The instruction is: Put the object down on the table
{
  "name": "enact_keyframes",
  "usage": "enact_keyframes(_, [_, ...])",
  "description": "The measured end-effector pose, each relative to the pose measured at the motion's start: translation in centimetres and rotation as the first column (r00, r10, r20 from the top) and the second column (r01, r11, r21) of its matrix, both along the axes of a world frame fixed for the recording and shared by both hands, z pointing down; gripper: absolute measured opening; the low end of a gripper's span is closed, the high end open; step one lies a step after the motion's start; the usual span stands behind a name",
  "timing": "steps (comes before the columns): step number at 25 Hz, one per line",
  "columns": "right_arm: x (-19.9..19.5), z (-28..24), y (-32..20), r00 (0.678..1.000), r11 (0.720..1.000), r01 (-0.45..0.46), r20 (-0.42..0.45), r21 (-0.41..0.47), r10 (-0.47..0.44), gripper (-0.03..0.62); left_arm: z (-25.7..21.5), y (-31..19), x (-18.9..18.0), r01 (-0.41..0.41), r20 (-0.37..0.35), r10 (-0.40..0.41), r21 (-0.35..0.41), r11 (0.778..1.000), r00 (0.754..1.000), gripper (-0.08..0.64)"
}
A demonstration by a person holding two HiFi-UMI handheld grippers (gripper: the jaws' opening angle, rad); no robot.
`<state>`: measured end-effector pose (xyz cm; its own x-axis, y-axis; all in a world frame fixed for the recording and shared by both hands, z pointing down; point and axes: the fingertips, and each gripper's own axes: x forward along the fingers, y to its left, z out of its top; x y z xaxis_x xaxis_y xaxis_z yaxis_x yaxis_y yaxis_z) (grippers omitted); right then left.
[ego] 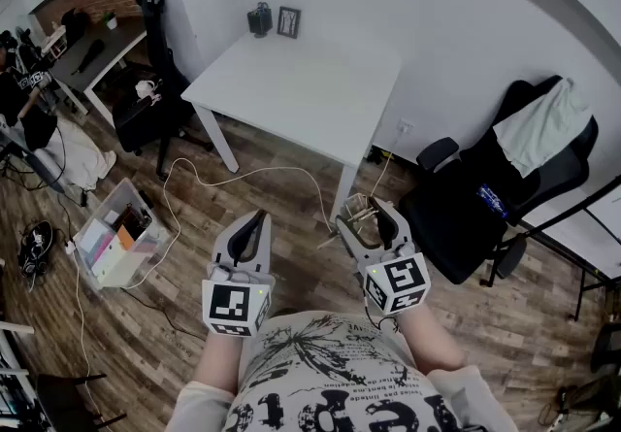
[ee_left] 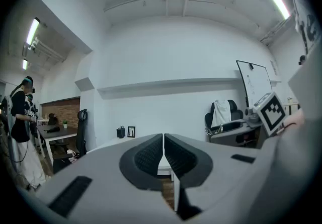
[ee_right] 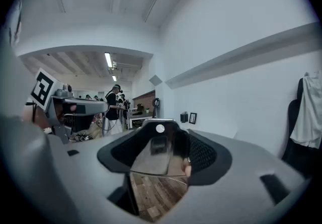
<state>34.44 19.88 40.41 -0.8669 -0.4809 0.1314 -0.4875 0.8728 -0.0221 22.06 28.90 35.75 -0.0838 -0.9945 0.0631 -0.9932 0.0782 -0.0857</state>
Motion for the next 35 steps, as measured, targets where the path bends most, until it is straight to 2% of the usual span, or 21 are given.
enact_keyframes(6, [-0.6,0.2,-0.4,1.0,1.0,0.003,0.002,-0.004,-0.003,0.279,0.4,-0.5,-0.4,-0.007,-0.002,0.007,-0.007,1.0,1.0,0.012])
enact_keyframes(11, [-1.2,0.9,-1.1,1.0,0.999,-0.001,0.011,-0.039,0.001,0.279,1.0,-1.1,-0.7,-0.007,-0.007,0.007,-0.03,1.0,1.0,0.012])
enact_keyframes(20, [-3.7,1.9,-3.0,0.999,0.996,-0.033,-0.006,-0.08,0.033,0.279,2.4,-2.2,-3.4,0.018,-0.033,-0.02,-0.05,0.999,0.999,0.012])
enact_keyframes(25, [-6.9,2.8,-4.8,0.998,0.993,-0.062,-0.01,-0.102,0.061,0.279,3.4,-4.1,-6.7,0.008,-0.053,-0.011,-0.057,0.998,0.999,0.012])
enact_keyframes(29, [-10.2,3.2,-7.3,0.994,0.987,-0.11,-0.018,-0.119,0.108,0.279,4.3,-7.2,-10.0,-0.041,-0.065,0.037,-0.059,0.997,0.997,0.012])
enact_keyframes(35, [-17.4,3.0,-11.7,0.975,0.965,-0.221,-0.038,-0.144,0.217,0.279,3.1,-12.2,-18.8,-0.13,-0.073,0.126,-0.053,0.99,0.989,0.012])
